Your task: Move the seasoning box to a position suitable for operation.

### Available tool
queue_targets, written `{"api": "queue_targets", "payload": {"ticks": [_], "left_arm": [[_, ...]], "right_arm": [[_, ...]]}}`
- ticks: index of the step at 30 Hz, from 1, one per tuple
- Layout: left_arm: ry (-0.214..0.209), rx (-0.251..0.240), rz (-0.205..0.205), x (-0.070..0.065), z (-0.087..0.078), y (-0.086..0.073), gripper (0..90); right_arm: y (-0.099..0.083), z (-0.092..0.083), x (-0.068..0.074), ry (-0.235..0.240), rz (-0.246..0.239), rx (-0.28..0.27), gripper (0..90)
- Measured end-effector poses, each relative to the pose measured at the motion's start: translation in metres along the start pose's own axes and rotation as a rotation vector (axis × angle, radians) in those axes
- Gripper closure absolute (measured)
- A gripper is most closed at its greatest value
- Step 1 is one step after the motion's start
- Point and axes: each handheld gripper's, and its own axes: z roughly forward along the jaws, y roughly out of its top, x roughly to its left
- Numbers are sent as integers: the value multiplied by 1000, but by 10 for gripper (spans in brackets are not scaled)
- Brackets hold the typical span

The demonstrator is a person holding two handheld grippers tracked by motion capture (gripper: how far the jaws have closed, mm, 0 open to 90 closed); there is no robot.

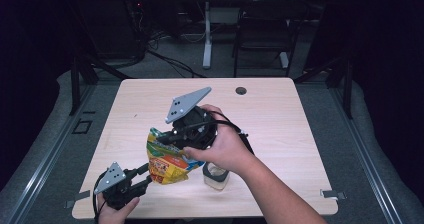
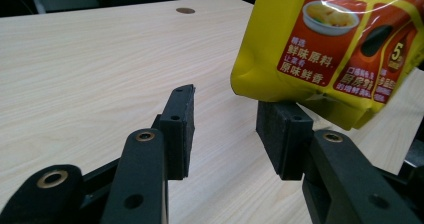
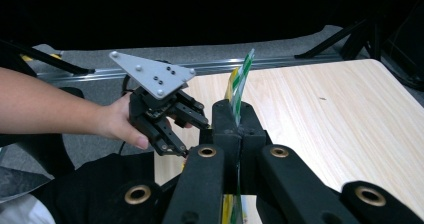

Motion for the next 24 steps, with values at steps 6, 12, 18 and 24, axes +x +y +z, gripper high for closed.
{"api": "queue_targets", "payload": {"ticks": [6,12,18,24], "left_arm": [[14,12,6,0,0,0,599],[48,47,3,0,1,-1,650],[33,35,10,1,-4,0,678],[30,28,29,-1,-7,2,678]], "right_arm": [[-5,0,-5,-27,-5,19,900],[-12,3,-11,-30,-4,46,900],[-18,3,-17,-51,-23,88,900],[-24,3,-25,-79,-19,107,900]]}}
